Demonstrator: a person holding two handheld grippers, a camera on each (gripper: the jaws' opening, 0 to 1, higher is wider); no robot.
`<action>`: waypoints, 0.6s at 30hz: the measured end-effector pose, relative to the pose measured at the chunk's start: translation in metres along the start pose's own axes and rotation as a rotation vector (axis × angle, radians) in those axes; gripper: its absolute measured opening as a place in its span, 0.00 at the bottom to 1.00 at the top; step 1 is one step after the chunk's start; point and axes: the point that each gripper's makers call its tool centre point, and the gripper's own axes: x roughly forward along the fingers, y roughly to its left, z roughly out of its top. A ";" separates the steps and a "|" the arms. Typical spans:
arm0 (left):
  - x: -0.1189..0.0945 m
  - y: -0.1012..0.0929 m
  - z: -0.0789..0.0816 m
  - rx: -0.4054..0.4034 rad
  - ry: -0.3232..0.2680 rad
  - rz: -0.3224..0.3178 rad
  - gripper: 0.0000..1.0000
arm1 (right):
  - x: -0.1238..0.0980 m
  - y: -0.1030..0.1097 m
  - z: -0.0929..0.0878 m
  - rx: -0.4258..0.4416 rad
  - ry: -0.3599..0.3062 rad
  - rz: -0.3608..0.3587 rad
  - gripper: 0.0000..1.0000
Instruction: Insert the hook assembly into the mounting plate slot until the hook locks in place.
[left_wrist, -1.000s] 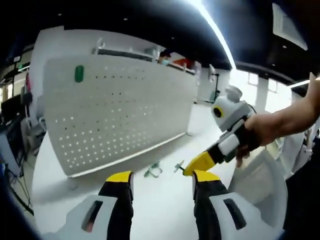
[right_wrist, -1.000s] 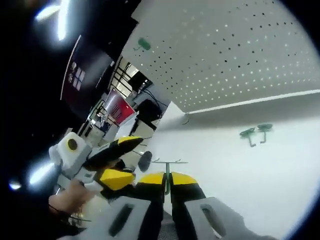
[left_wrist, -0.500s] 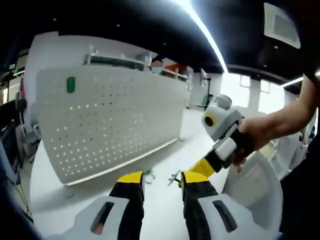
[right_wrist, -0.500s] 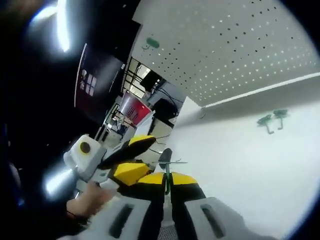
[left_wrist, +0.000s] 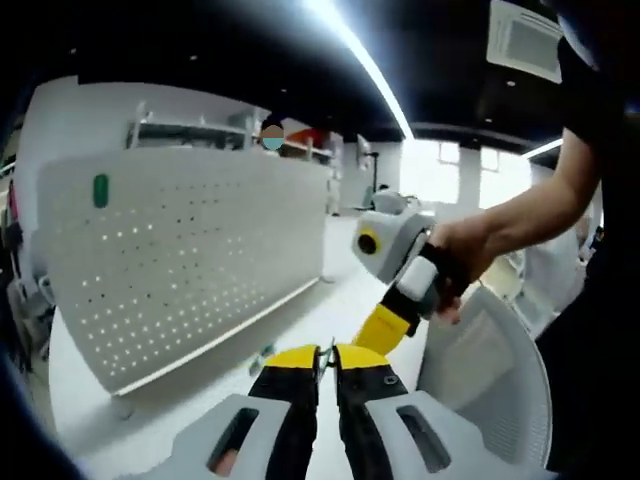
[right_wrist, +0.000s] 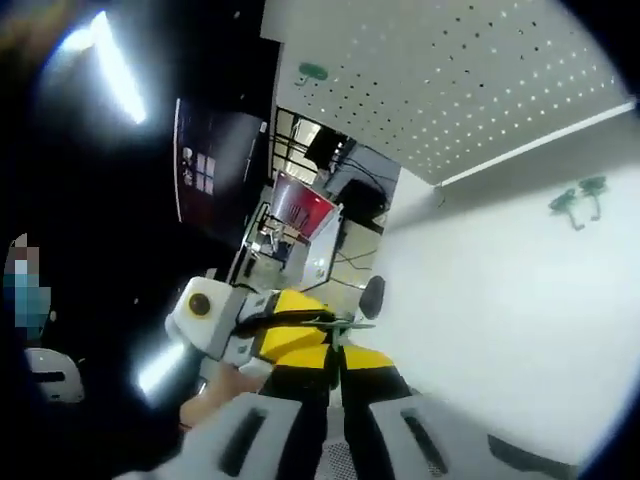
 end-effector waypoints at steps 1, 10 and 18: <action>0.000 0.002 0.002 0.042 -0.006 0.004 0.04 | -0.001 0.003 0.000 0.023 0.006 0.017 0.00; 0.008 0.006 0.004 0.061 0.038 0.000 0.02 | 0.000 -0.001 0.007 -0.011 -0.003 0.018 0.00; 0.010 0.027 0.004 0.020 0.090 0.074 0.01 | 0.001 -0.001 0.037 -0.221 -0.109 -0.086 0.02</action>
